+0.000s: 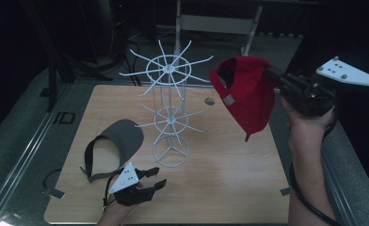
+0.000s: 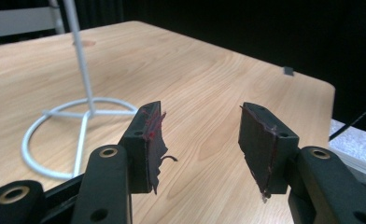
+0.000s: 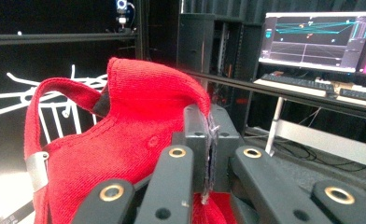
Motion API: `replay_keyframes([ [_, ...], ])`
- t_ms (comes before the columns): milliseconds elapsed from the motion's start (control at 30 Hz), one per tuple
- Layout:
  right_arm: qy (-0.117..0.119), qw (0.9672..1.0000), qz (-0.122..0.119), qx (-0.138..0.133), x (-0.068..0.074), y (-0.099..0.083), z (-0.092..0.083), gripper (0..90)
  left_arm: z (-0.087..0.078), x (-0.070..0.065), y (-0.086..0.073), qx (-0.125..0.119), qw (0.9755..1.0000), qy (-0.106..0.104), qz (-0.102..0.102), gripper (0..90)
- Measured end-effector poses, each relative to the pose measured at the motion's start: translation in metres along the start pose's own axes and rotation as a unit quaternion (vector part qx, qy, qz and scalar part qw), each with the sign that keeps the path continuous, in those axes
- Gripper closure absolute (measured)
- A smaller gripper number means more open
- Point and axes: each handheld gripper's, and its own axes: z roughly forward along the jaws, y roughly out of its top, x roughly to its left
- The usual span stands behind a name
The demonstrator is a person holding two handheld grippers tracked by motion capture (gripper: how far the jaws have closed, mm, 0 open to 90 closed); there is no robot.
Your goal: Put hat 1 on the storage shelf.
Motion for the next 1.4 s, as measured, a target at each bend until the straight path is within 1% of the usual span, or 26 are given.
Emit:
replay_keyframes([
  [67, 0.002, 1.0000, -0.002, 0.007, 0.003, -0.002, 0.004, 88.6, -0.001, 0.002, -0.003, 0.001, 1.0000, 0.008, -0.004, 50.0],
  [133, 0.006, 0.9999, -0.004, 0.010, 0.005, -0.004, 0.007, 88.6, -0.003, 0.004, -0.004, -0.001, 0.9999, 0.011, -0.008, 50.0],
  [167, 0.006, 0.9999, -0.007, 0.013, 0.006, -0.006, 0.008, 88.6, -0.003, 0.004, -0.005, -0.005, 0.9998, 0.015, -0.011, 50.0],
  [233, 0.004, 0.9997, -0.013, 0.020, 0.010, -0.011, 0.012, 88.6, -0.005, 0.006, -0.006, -0.006, 0.9997, 0.020, -0.013, 50.0],
  [300, 0.006, 0.9995, -0.014, 0.027, 0.011, -0.016, 0.014, 88.5, -0.006, 0.006, -0.008, -0.005, 0.9995, 0.026, -0.014, 50.0],
  [333, 0.010, 0.9995, -0.010, 0.029, 0.011, -0.019, 0.016, 88.5, -0.006, 0.007, -0.009, -0.005, 0.9995, 0.027, -0.016, 50.0],
  [400, 0.013, 0.9993, -0.012, 0.034, 0.012, -0.025, 0.017, 88.5, -0.006, 0.008, -0.011, -0.004, 0.9994, 0.029, -0.021, 49.9],
  [500, 0.021, 0.9990, -0.011, 0.038, 0.014, -0.034, 0.019, 88.5, -0.007, 0.009, -0.012, -0.004, 0.9993, 0.031, -0.023, 49.9],
  [567, 0.026, 0.9988, -0.009, 0.040, 0.014, -0.040, 0.020, 88.4, -0.007, 0.009, -0.012, -0.004, 0.9992, 0.030, -0.024, 50.0],
  [700, 0.045, 0.9979, -0.001, 0.046, 0.015, -0.052, 0.020, 88.3, -0.007, 0.009, -0.013, -0.004, 0.9992, 0.032, -0.023, 49.9],
  [733, 0.053, 0.9975, 0.001, 0.046, 0.015, -0.055, 0.019, 88.3, -0.007, 0.009, -0.014, -0.005, 0.9992, 0.032, -0.023, 49.9],
  [867, 0.067, 0.9966, 0.006, 0.048, 0.018, -0.065, 0.014, 88.1, -0.007, 0.009, -0.015, -0.005, 0.9993, 0.031, -0.021, 49.9],
  [1033, 0.076, 0.9959, 0.004, 0.049, 0.021, -0.073, 0.008, 87.4, -0.007, 0.009, -0.017, -0.002, 0.9992, 0.033, -0.022, 50.0],
  [1167, 0.082, 0.9953, 0.009, 0.050, 0.021, -0.079, 0.004, 84.2, -0.007, 0.009, -0.018, 0.000, 0.9993, 0.031, -0.023, 50.0],
  [1267, 0.085, 0.9950, 0.008, 0.052, 0.022, -0.083, 0.001, 79.4, -0.006, 0.009, -0.018, -0.001, 0.9993, 0.029, -0.025, 50.0],
  [1400, 0.090, 0.9946, 0.007, 0.051, 0.020, -0.088, -0.007, 69.0, -0.006, 0.009, -0.018, -0.001, 0.9992, 0.029, -0.026, 50.0],
])
